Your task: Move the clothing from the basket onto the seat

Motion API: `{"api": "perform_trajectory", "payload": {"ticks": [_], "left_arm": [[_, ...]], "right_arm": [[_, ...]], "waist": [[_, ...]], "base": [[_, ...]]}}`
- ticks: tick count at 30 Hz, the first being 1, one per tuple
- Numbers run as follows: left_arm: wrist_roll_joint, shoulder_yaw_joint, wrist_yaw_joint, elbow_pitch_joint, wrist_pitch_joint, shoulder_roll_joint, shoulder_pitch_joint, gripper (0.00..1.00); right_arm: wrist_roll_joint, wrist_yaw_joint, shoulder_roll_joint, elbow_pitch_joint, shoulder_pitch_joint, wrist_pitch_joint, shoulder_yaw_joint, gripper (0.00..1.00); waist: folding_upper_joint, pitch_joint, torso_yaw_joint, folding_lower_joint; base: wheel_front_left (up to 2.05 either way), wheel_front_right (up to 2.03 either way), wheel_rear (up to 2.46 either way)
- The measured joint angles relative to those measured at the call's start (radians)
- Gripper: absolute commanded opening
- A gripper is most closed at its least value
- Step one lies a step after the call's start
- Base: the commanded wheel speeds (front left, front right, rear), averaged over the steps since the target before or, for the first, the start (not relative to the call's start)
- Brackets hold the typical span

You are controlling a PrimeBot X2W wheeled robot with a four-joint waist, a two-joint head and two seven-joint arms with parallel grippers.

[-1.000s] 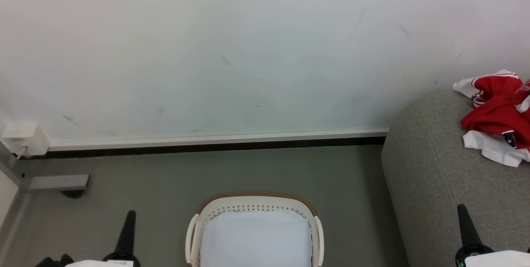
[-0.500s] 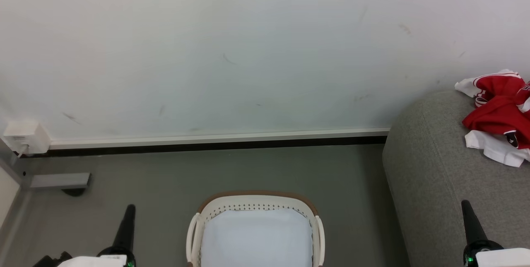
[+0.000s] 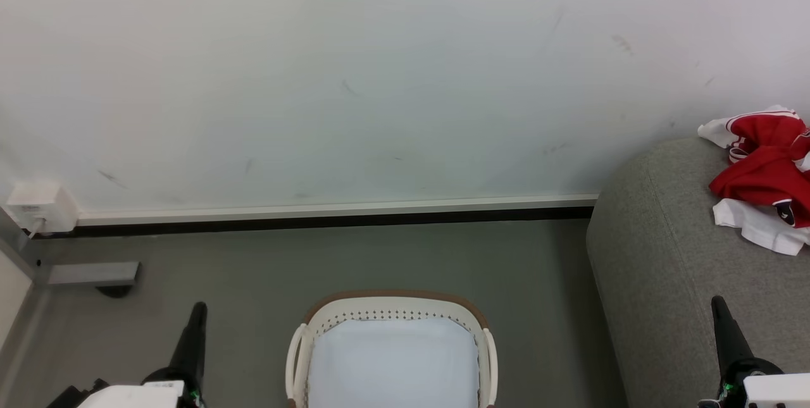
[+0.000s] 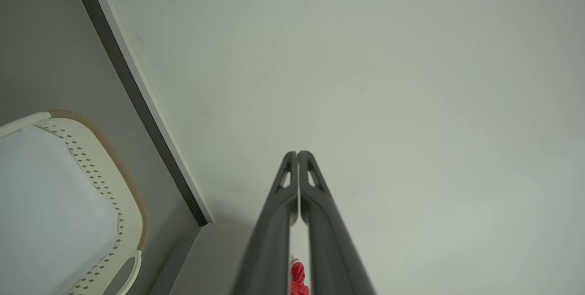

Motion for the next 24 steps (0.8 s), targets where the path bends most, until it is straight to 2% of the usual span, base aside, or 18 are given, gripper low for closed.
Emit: {"api": "perform_trajectory", "payload": {"ticks": [24], "left_arm": [[-0.136,0.006,0.000,-0.007,0.035,0.000,-0.020,0.00]], "right_arm": [[0.146,0.000,-0.003,-0.023,-0.005,0.039,-0.021,0.00]], "waist": [[0.0000,0.005,0.006,0.0000]], "base": [[0.00,0.00,0.00]]}}
